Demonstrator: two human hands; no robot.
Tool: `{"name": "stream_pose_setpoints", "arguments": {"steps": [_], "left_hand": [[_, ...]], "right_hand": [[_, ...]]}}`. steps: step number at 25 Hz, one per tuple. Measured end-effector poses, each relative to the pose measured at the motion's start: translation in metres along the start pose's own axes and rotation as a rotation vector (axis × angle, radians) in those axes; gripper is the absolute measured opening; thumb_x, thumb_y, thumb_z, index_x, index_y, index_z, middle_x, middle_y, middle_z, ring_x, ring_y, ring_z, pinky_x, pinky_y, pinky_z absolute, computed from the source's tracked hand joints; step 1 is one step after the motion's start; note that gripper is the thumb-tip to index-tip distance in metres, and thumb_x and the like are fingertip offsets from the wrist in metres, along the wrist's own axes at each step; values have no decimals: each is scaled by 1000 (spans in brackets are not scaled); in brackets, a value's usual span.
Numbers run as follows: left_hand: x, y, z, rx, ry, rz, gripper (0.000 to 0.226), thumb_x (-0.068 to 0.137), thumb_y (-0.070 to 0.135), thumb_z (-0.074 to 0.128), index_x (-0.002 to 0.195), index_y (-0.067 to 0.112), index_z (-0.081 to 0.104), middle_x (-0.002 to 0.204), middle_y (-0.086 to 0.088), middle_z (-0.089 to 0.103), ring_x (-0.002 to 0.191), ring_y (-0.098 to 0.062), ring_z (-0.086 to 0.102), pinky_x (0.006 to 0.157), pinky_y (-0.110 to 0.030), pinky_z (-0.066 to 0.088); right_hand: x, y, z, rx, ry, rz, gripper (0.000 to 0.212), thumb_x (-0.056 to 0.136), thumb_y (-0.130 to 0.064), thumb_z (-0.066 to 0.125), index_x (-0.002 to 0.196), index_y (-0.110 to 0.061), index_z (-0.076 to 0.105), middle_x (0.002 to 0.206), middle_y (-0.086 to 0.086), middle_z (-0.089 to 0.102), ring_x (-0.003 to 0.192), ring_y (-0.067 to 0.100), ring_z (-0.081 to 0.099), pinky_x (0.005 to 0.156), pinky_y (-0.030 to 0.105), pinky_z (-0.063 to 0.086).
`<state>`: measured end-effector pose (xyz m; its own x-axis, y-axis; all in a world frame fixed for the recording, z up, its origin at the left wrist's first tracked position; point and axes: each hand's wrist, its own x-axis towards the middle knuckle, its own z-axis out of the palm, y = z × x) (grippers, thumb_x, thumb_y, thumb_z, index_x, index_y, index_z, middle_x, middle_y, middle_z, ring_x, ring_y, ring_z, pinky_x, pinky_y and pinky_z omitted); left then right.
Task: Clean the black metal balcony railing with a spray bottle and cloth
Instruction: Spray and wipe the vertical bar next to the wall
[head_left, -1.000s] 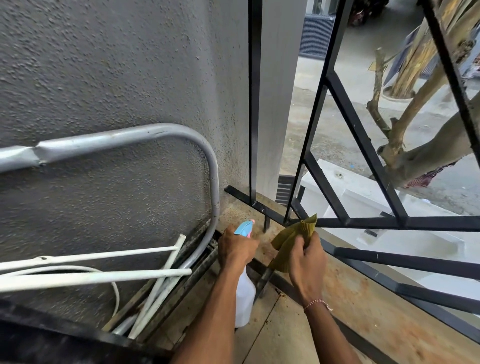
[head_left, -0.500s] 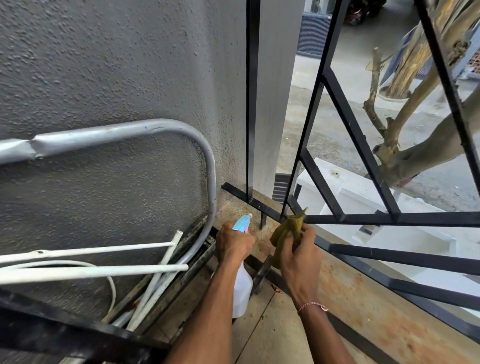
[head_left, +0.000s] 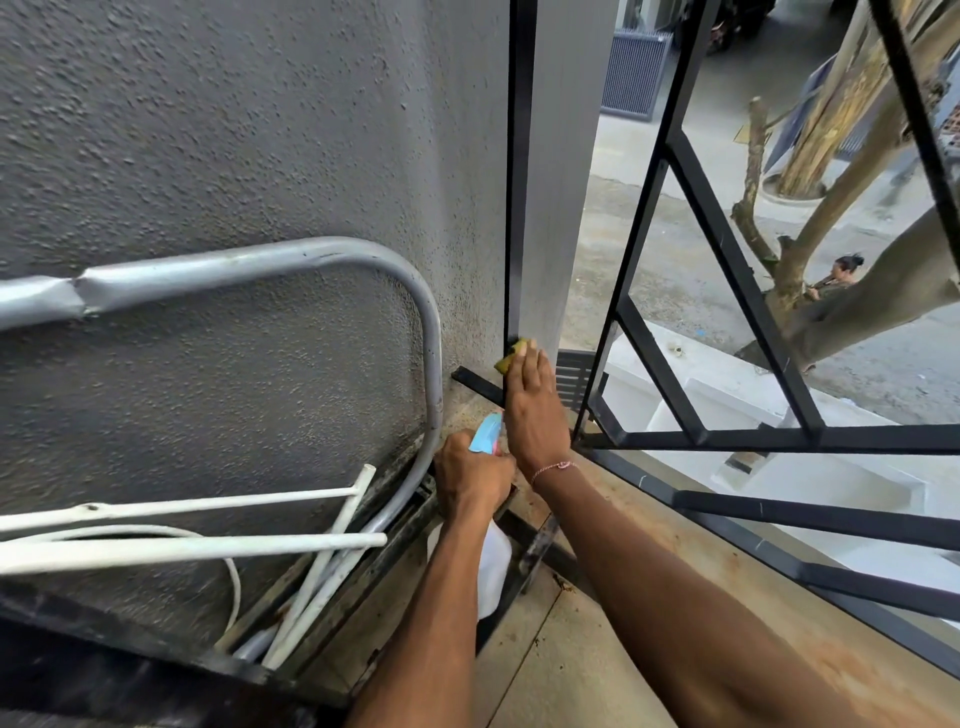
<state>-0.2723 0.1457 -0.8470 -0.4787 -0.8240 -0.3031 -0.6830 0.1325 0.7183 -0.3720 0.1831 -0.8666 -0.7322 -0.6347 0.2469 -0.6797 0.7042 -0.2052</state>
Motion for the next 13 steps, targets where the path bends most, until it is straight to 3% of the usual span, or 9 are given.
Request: {"name": "stream_pose_setpoints", "arguments": {"steps": [1,2,4,7,10,13], "left_hand": [[1,-1,0,4,10,6,38,86,22,73,121,9,66,113,-11,68,89,-23,58,71,-30,46],[2,-1,1,-2,17,7,37,88,23,73,121,9,66,111,-9,67,88,-21,57,70,-30,45],[1,1,2,-12,16,-1,36,91,23,72,123,10,63,105,-4,59,90,-21,56,71,-33,47],[3,2,3,-17,3,21,35,92,22,71,123,11,63,106,-4,62,91,-22,59,73,-34,52],[-2,6,2,-39,6,37,34,90,21,73,122,10,65,103,-4,61,92,-22,59,74,-33,52],[-1,6,0,-44,27,56,35,88,23,73,120,12,68,108,-8,66,97,-26,63,79,-37,56]], "right_hand": [[-1,6,11,-64,-105,-19,69,99,5,43,155,6,3,163,29,5,151,45,11,123,48,23],[-4,13,18,-138,-190,-41,67,101,3,38,155,6,-1,163,30,2,152,45,6,125,47,16],[-6,23,23,-196,-260,-64,60,103,-3,36,155,7,8,160,31,16,148,46,20,123,46,24],[2,26,23,-131,-267,-77,49,104,-12,36,148,7,31,140,26,46,123,38,49,104,40,46],[-5,34,26,-192,-273,-131,51,102,-17,35,147,7,31,134,25,50,115,36,51,97,41,49],[-10,29,15,-232,-282,-160,43,104,-8,34,145,4,34,132,27,51,119,40,52,104,45,48]]}}
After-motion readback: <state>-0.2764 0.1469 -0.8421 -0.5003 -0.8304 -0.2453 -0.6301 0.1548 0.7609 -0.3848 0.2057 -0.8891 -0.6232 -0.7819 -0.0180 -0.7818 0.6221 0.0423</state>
